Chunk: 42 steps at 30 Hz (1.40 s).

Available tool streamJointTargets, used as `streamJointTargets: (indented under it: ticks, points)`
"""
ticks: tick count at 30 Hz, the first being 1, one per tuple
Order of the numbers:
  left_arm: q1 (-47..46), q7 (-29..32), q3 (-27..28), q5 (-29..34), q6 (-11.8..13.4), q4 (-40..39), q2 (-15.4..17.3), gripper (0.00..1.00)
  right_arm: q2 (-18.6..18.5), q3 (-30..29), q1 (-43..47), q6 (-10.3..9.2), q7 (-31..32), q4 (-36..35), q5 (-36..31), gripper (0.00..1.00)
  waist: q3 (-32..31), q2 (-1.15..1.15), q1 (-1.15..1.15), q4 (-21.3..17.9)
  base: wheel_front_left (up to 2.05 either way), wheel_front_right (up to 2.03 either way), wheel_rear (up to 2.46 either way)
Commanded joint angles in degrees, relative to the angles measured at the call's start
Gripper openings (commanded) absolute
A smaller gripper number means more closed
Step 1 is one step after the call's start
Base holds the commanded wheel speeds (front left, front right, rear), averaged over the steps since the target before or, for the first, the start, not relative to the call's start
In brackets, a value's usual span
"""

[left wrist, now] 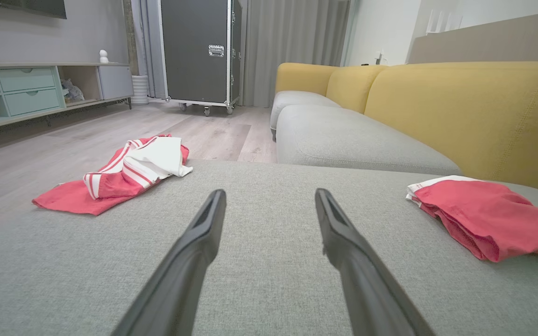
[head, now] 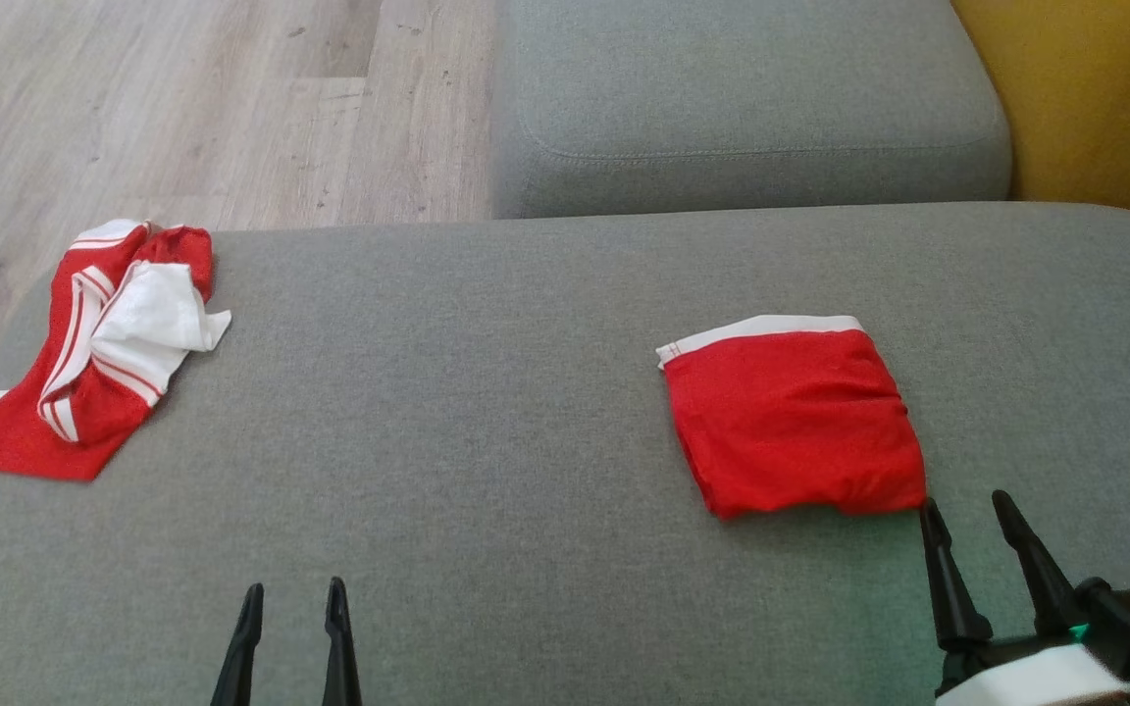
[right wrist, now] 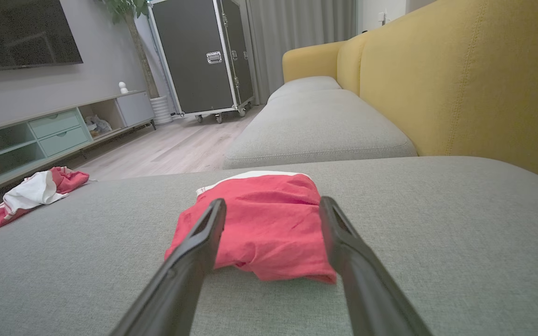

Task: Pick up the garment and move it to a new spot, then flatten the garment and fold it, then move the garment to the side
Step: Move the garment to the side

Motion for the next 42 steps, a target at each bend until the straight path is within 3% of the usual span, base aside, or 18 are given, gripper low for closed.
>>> streamJointTargets:
  ticks: [1, 29, 42]
  points:
    - [-2.84, -0.3, 2.04, 0.82, -0.08, -1.67, -0.72, 1.0, -0.66, 0.76, -1.76, -0.04, -0.77, -1.47, -0.72, 1.0, 0.0, 0.0, 0.0, -0.01, 0.0, 0.0, 0.0]
    - [-4.05, -0.3, 0.95, 1.39, 0.68, -2.44, -0.85, 1.0, -1.64, 0.57, -2.93, -0.04, -0.77, 0.39, -0.67, 1.0, 2.23, 0.0, 0.0, 0.47, 0.0, 0.0, 0.0]
    - [-9.38, -0.3, -2.24, 1.3, 0.49, -2.49, -0.86, 1.0, -5.67, -0.32, -15.91, -0.04, 0.1, 8.1, 4.89, 1.0, 10.72, 0.0, 0.0, 2.28, 0.0, 0.0, 0.0]
